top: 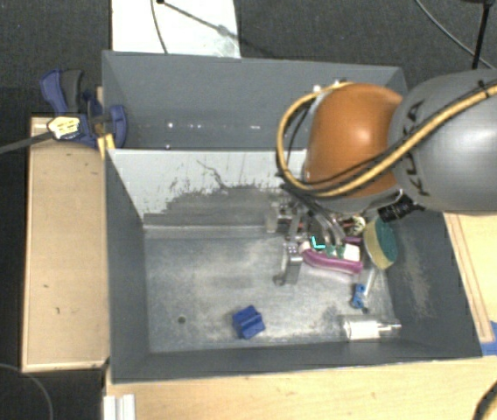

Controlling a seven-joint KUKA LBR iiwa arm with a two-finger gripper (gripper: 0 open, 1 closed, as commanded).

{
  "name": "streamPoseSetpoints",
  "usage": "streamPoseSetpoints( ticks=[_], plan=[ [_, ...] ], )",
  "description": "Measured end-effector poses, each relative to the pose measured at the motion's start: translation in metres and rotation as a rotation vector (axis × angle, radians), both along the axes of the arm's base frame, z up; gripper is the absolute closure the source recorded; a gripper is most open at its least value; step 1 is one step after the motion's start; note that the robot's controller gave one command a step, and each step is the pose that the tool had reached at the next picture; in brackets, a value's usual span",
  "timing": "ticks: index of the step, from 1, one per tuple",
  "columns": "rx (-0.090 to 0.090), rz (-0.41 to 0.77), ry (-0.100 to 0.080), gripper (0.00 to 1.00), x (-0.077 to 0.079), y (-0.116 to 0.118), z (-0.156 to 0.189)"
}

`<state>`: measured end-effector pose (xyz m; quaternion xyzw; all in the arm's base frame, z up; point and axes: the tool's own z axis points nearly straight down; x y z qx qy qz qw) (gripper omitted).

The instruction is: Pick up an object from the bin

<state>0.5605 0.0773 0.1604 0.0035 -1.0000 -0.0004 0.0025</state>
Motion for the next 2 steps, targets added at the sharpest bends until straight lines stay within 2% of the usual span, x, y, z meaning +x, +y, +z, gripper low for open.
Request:
streamPoseSetpoints(
  ticks=[1, 2],
  plan=[
    [-0.001, 0.07, 0.004, 0.0, -0.051, -0.004, -0.095],
    [0.001, 0.042, -0.008, 0.0, -0.079, -0.013, -0.085]
  ],
)
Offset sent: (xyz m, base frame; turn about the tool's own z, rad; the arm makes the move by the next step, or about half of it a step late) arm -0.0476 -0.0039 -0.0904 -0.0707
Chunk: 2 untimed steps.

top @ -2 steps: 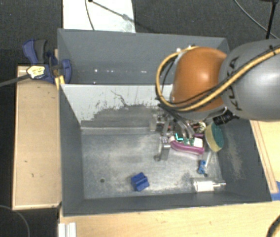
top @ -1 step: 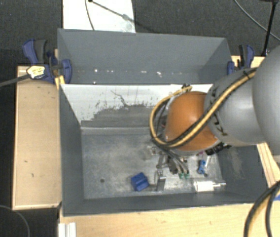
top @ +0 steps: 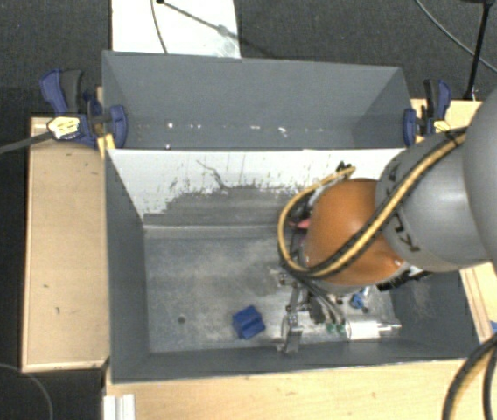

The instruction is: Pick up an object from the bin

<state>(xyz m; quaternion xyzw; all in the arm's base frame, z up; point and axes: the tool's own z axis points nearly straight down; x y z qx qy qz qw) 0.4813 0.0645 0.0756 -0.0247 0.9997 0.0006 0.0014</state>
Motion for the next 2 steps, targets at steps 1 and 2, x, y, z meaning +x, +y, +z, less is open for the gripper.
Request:
streamPoseSetpoints(
  ticks=[1, 2],
  plan=[
    [0.0, 0.074, -0.006, 0.0, 0.004, 0.019, -0.005],
    [0.001, 0.136, -0.003, 0.0, 0.022, 0.065, 0.02]
  ],
)
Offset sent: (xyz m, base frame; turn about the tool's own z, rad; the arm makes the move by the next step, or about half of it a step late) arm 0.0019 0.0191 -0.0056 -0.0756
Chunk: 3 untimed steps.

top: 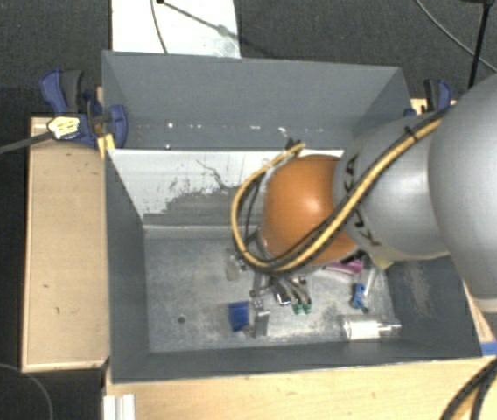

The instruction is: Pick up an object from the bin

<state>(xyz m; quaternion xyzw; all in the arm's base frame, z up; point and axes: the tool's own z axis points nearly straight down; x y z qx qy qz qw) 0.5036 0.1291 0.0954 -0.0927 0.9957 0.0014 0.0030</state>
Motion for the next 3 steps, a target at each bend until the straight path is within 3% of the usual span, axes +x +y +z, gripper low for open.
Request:
streamPoseSetpoints(
  ticks=[1, 2, 3],
  plan=[
    [-0.002, 0.079, -0.001, 0.0, -0.013, -0.021, 0.043],
    [-0.001, 0.089, -0.002, 0.0, -0.025, -0.016, -0.022],
    [-0.002, 0.085, 0.003, 1.0, -0.026, -0.017, -0.02]
  ],
)
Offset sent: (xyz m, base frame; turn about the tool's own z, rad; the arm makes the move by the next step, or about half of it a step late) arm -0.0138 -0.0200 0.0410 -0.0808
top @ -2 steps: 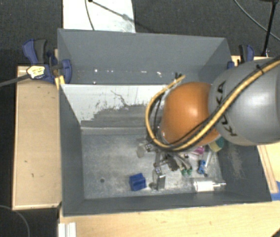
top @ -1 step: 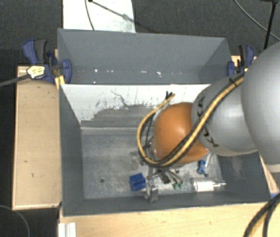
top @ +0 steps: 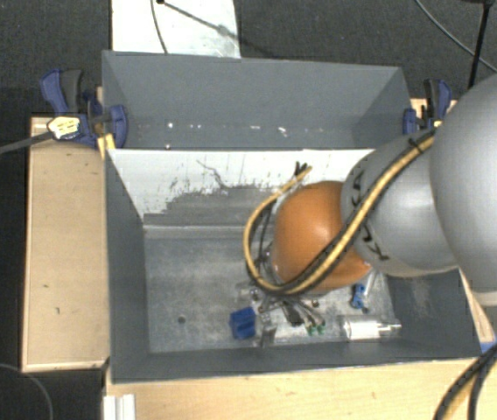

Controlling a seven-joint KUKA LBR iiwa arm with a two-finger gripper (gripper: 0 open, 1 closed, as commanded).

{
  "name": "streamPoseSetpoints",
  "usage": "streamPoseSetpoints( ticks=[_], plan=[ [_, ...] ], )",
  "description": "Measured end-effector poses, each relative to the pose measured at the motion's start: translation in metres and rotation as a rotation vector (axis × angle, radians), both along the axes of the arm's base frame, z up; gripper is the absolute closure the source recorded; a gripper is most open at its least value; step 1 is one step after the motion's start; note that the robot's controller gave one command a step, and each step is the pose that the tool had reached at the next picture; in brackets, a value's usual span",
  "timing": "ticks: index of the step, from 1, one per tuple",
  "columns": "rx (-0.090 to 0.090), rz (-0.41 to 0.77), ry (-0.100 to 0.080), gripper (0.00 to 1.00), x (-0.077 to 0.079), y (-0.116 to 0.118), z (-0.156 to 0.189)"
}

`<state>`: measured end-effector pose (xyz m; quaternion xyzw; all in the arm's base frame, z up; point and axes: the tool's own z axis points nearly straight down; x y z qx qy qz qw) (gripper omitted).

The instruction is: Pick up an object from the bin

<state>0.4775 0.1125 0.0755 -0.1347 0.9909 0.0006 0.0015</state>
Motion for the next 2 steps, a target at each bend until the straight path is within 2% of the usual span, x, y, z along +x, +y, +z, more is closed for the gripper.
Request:
streamPoseSetpoints(
  ticks=[1, 2],
  plan=[
    [0.001, 0.0, -0.008, 1.0, 0.008, 0.008, 0.113],
    [0.004, -0.059, -0.01, 1.0, 0.047, 0.047, 0.18]
  ],
)
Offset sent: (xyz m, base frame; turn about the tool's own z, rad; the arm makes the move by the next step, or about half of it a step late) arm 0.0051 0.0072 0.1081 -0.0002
